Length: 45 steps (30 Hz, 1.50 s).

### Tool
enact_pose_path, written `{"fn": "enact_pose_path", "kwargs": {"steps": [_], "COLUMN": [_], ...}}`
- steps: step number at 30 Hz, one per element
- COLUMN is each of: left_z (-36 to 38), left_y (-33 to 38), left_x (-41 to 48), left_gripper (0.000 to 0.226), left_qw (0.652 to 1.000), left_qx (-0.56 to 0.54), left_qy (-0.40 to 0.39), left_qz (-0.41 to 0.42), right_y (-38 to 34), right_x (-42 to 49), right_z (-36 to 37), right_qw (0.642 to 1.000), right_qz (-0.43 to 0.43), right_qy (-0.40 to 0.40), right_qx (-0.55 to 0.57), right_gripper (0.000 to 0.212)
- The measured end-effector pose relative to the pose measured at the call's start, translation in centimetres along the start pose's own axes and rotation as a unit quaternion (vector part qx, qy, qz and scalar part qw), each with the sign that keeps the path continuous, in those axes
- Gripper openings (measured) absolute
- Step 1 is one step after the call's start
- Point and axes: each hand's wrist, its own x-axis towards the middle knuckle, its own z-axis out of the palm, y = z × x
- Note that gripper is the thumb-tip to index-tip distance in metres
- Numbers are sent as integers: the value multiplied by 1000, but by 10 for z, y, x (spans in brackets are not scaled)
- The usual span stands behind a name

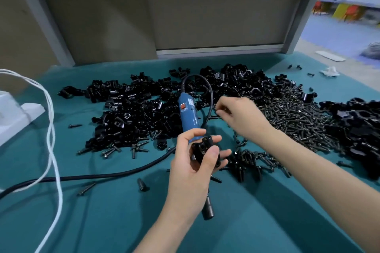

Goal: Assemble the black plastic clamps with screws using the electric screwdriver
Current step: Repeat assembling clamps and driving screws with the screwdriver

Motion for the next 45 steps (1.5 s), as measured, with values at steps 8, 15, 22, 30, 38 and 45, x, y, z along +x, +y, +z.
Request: {"fn": "enact_pose_path", "kwargs": {"steps": [8,15,22,30,38,45], "left_z": [-3,-6,-6,-4,-4,-8], "left_y": [-5,-3,1,3,0,4], "left_x": [2,0,-1,-2,-4,-2], "left_gripper": [21,26,33,52,48,52], "left_qw": [995,979,967,963,971,963], "left_qx": [98,198,247,259,233,260], "left_qy": [-5,-14,-15,-8,-4,-10], "left_qz": [25,45,70,80,52,64], "right_y": [-66,-69,-75,-74,-69,-68], "right_x": [-74,-79,-79,-83,-91,-90], "right_z": [-75,-62,-56,-67,-62,-57], "right_qw": [970,989,987,973,965,960], "right_qz": [-81,-70,-60,-53,-30,-50], "right_qy": [43,-26,30,56,39,47], "right_qx": [226,128,146,216,258,273], "right_gripper": [16,12,12,15,11,10]}}
